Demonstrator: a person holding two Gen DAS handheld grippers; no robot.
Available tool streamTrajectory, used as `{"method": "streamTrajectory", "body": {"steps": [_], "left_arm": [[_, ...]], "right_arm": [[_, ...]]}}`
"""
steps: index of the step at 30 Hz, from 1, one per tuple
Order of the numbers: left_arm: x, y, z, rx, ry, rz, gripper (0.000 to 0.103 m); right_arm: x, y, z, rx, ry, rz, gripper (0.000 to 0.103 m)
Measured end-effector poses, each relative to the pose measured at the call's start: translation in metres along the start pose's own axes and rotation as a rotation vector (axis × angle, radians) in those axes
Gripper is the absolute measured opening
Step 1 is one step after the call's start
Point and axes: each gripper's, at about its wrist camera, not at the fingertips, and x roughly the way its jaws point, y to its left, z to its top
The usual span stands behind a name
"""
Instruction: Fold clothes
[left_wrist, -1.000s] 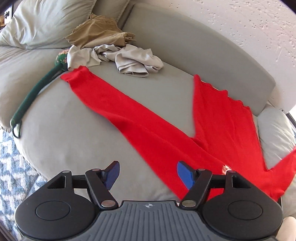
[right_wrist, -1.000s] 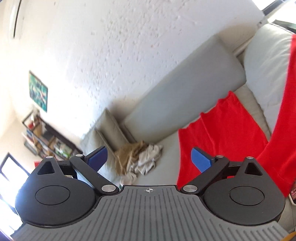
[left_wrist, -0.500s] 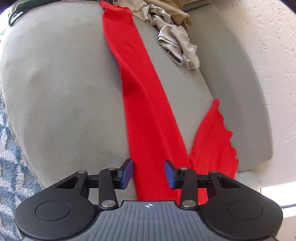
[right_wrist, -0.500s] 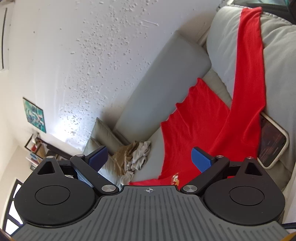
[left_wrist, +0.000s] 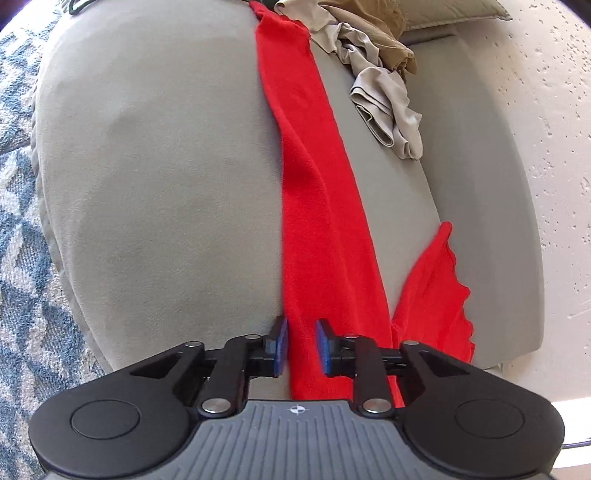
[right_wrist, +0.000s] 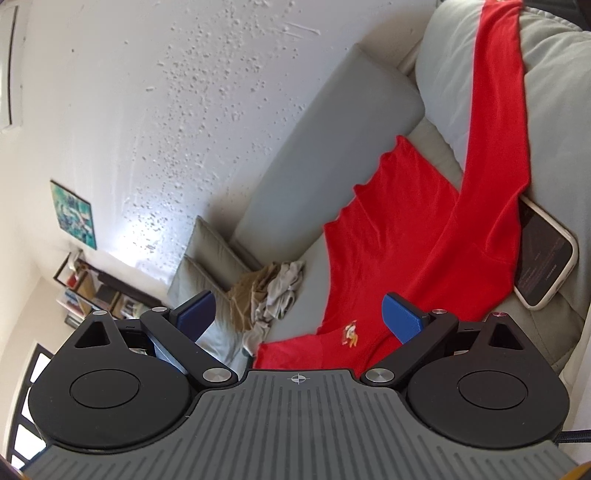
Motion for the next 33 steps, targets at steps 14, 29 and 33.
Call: {"method": "streamTrajectory", "body": {"steps": [14,29,33], "left_arm": [[-0.017,-0.017,-0.019,0.131,-0.069,0.124,0.011],[-0.068,-0.109,-0.218,1.045,-0.033,0.096,0.050],[-0.044,-0.115,-0.268,1.305,-0.088,0.227,0.058]], "right_arm": [[0.003,-0.018,0.002,0.033,0.019,-0.034,0.097],[0.053,-0.053,-0.021,-0.152,0.173,-0.314,0.066],[0.080,-0.046,-0.039,-0.364,0.217,-0.387,0.066]]}}
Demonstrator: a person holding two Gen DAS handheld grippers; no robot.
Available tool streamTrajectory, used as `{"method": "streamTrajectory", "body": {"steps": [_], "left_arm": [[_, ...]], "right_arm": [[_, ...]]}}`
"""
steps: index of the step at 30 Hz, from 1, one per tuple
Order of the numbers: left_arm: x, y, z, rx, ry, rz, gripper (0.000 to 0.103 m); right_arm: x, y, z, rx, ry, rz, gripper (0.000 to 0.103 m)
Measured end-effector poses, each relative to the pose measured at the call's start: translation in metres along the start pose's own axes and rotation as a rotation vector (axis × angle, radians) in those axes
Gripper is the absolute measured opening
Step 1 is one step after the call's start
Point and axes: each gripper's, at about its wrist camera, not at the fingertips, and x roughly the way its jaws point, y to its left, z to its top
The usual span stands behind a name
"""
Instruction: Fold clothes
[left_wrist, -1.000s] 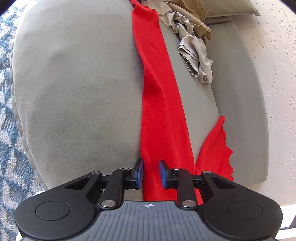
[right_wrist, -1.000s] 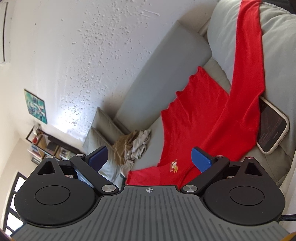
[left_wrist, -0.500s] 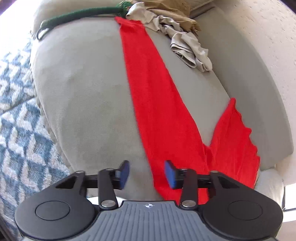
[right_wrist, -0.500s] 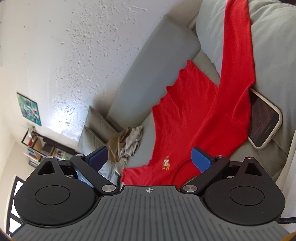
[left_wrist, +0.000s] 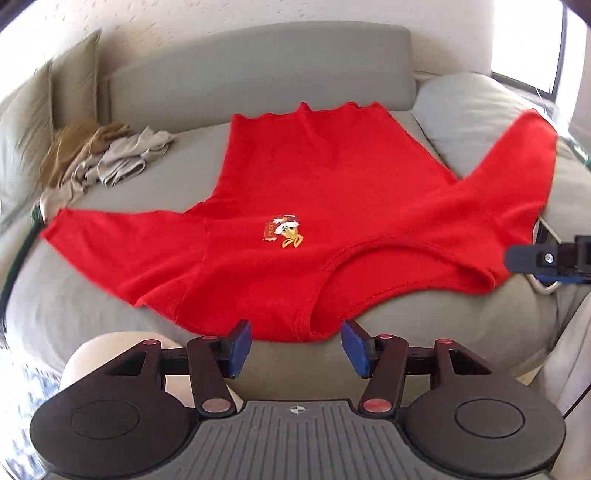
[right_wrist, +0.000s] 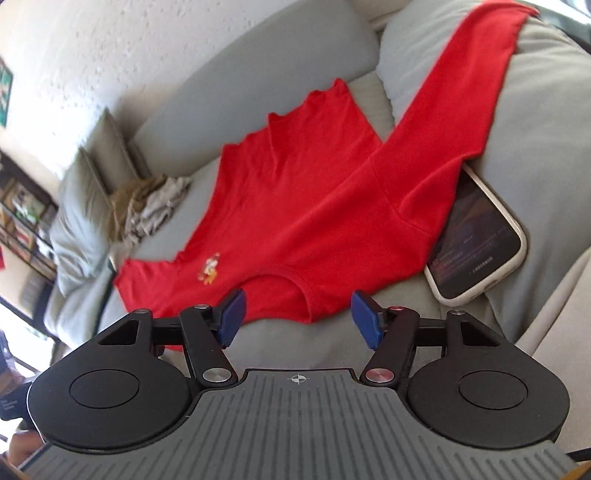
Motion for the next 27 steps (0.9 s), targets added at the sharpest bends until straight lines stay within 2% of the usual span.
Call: {"method": "streamTrajectory", "body": {"steps": [3,5,7,8,9,12,13,18,20,22,23,24,25,26,27], "left_arm": [[0.017,-0.009,0.001,0.069,-0.006,0.069,0.057],[0.027,-0.009,0.002,0.089,0.006,0.081,0.051],[0.034,-0.004,0.002,0.073,0.024,0.075,0.019],[0.038,-0.001,0.001,0.065,0.033,0.071,0.016],[0.038,0.001,0.001,0.062,0.032,0.056,0.007],[0.035,-0.001,0.003,0.077,0.037,0.040,0.003],[0.032,0.000,0.004,0.077,0.041,0.031,0.003],[0.019,0.000,0.005,0.097,0.064,-0.005,0.002],[0.031,0.001,0.003,0.088,0.115,-0.015,0.002],[0.034,0.003,0.001,0.063,0.114,-0.021,0.004],[0.031,0.005,0.003,0.053,0.112,-0.032,0.006],[0.027,0.007,0.005,0.044,0.110,-0.043,0.019],[0.021,0.012,0.008,0.028,0.106,-0.067,0.032],[0.015,0.017,0.011,0.011,0.101,-0.092,0.036],[0.009,0.022,0.016,-0.007,0.087,-0.112,0.038]], "right_arm": [[0.018,0.016,-0.003,-0.142,0.013,-0.057,0.066],[0.029,0.025,-0.006,-0.216,0.027,-0.091,0.066],[0.040,0.029,-0.009,-0.275,0.049,-0.119,0.065],[0.045,0.030,-0.011,-0.300,0.058,-0.138,0.060],[0.049,0.029,-0.014,-0.329,0.057,-0.161,0.053],[0.054,0.032,-0.018,-0.417,0.035,-0.218,0.016],[0.054,0.035,-0.017,-0.433,0.032,-0.234,0.007],[0.035,0.045,-0.014,-0.452,0.064,-0.235,0.007],[0.037,0.040,-0.015,-0.420,0.119,-0.231,0.006],[0.043,0.034,-0.013,-0.390,0.165,-0.215,0.007],[0.043,0.033,-0.011,-0.374,0.170,-0.204,0.012],[0.043,0.032,-0.009,-0.358,0.174,-0.192,0.015],[0.040,0.031,-0.005,-0.336,0.180,-0.181,0.025],[0.033,0.030,0.001,-0.300,0.178,-0.160,0.042],[0.024,0.029,0.008,-0.267,0.163,-0.129,0.046]]}}
